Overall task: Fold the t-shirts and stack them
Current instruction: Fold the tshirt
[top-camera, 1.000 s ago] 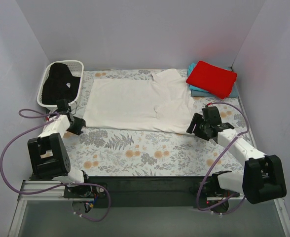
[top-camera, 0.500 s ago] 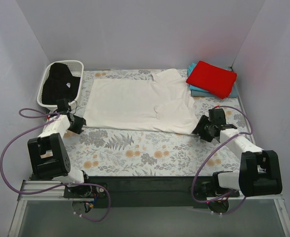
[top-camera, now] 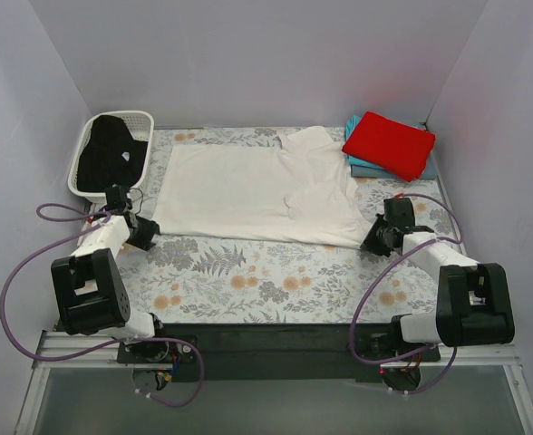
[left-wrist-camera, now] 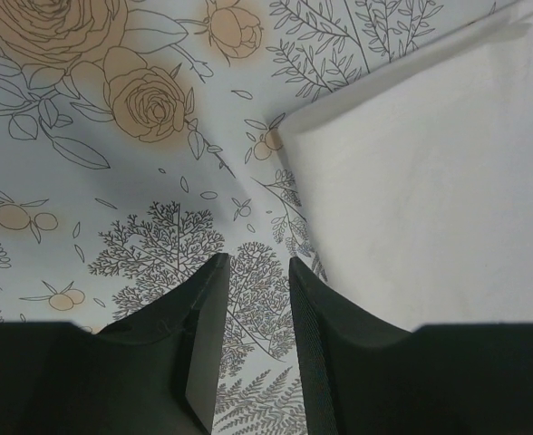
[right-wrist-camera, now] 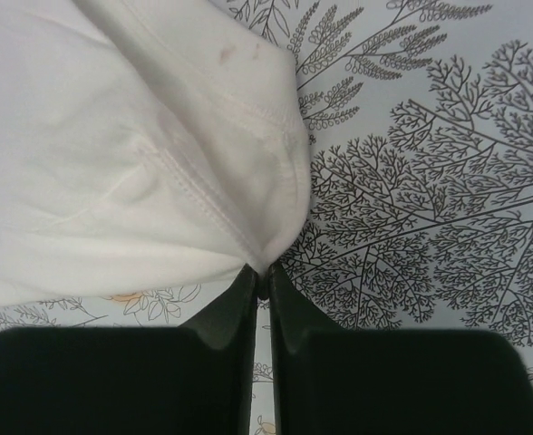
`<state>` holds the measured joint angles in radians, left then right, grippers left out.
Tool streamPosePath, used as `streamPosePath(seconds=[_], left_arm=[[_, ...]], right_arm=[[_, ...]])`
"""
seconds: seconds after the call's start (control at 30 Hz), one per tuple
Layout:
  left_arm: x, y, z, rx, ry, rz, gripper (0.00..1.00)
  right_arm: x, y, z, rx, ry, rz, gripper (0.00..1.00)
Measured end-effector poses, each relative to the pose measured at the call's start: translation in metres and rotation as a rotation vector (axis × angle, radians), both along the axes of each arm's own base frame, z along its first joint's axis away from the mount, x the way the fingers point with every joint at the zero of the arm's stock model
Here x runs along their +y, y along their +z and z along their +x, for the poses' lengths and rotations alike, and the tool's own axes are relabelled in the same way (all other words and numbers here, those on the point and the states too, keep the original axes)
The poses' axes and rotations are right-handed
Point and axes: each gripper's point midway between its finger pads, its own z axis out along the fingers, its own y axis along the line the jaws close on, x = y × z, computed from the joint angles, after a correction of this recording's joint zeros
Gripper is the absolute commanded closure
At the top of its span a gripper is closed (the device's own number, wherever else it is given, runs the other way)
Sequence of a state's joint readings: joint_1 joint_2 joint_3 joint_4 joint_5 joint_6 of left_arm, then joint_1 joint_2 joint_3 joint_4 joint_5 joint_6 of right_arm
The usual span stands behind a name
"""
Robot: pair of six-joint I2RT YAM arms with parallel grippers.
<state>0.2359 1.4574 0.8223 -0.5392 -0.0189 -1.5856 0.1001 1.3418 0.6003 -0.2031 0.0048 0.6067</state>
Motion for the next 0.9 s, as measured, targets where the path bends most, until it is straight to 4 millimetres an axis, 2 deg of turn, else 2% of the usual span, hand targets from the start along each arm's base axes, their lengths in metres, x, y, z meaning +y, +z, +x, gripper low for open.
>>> streamPosePath(seconds=[0.07,0.23,0.4,0.67,0.77,0.8,0.83,0.9], left_arm=[[0.0,0.0,0.0,-0.001,0.001,0.002,0.67],[0.002,0.001,0.002,-0.009,0.004,0.01,0.64],[0.004,0.001,0.011,-0.038,0.004,0.016,0.64],[-0.002,-0.02,0.011,-0.015,0.003,-0.004,0.63],[-0.005,-0.02,0.014,-0.025,0.002,-0.005,0.64],[-0.005,-0.02,0.016,-0.029,0.004,-0.005,0.65],[-0.005,-0.02,0.016,-0.03,0.008,-0.004,0.75],[-0.004,-0.022,0.017,-0.027,0.029,-0.001,0.88]], right_arm=[[-0.004,0.002,0.003,-0.007,-0.003,-0.007,0.94],[-0.011,0.009,0.011,-0.029,-0.006,-0.019,0.98],[-0.015,0.009,0.013,-0.027,-0.005,-0.024,0.99],[-0.013,0.006,0.013,-0.013,0.014,-0.014,0.99],[-0.012,0.004,0.013,-0.005,0.019,-0.01,0.99],[-0.012,0.004,0.013,-0.003,0.02,-0.009,0.99],[-0.012,0.003,0.013,0.0,0.021,-0.009,0.99],[-0.013,0.003,0.013,0.001,0.02,-0.008,0.99]])
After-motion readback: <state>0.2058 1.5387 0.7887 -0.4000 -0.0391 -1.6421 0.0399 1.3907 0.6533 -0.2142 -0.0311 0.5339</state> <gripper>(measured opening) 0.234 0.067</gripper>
